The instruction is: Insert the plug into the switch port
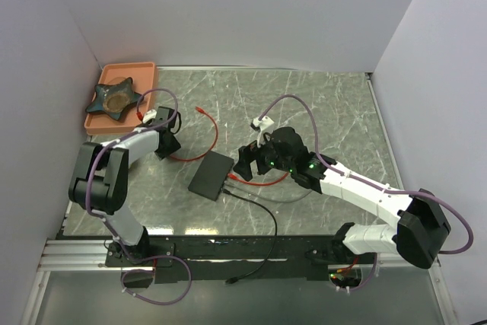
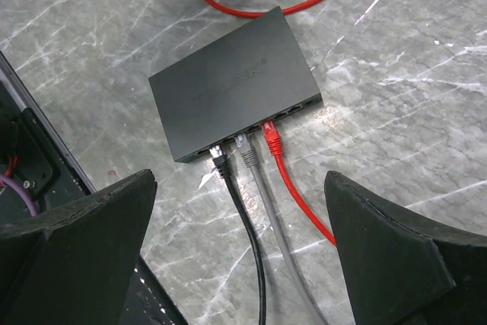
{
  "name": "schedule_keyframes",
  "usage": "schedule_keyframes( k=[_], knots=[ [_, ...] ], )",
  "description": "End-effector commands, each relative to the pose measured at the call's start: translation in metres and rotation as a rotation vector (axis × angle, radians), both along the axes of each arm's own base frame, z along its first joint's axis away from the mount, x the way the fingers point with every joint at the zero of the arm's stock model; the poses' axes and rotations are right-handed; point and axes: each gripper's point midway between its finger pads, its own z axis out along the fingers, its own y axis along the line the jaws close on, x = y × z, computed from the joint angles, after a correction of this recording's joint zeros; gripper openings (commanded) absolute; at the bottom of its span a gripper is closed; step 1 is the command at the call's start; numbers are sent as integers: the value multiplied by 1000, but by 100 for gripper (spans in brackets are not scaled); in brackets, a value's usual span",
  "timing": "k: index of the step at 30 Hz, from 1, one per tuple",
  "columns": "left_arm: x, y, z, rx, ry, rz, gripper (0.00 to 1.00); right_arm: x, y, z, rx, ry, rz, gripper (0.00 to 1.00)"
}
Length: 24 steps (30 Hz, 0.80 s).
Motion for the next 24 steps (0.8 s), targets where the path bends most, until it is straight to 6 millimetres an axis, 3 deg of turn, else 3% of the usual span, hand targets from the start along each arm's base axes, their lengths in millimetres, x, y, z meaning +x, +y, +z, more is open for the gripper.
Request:
schedule_keyframes(
  k=[1,3,6,9,11,13,15,16,17,18,19,21,22,24],
  knots=[
    [19,-2,0,9,-1,-33,36,9,-6,9,-5,-47,-29,99],
    [22,-2,-3,15,12,-43,28,11,-9,9,-17,-52,-39,99],
    [27,-6,-8,5,24,-66,5,13,-13,9,-34,-64,-54,99],
    [45,-24,8,-59,-40,-140,1,16,-18,11,-39,-75,-70,99],
    [62,-37,34,-93,-132,-180,1,18,-21,14,-36,-85,-84,99],
    [76,-54,74,-100,-246,-221,1,21,-26,18,-27,-87,-108,99],
    [81,-73,106,-91,-333,-257,1,21,-29,30,10,-102,-123,99],
    [86,-81,135,-96,-427,-277,1,22,-33,33,21,-104,-132,99],
    [86,-89,151,-98,-478,-300,1,20,-34,44,52,-121,-132,99],
    [80,-105,161,-95,-512,-347,1,20,-36,51,71,-129,-135,99],
    [75,-111,182,-96,-571,-364,1,18,-36,57,89,-139,-135,99],
    [63,-132,196,-115,-644,-423,1,14,-39,75,132,-170,-127,99],
    [55,-137,213,-143,-699,-443,1,13,-39,80,145,-176,-125,99],
    [39,-155,215,-208,-757,-512,1,9,-39,95,178,-194,-112,99]
  ],
)
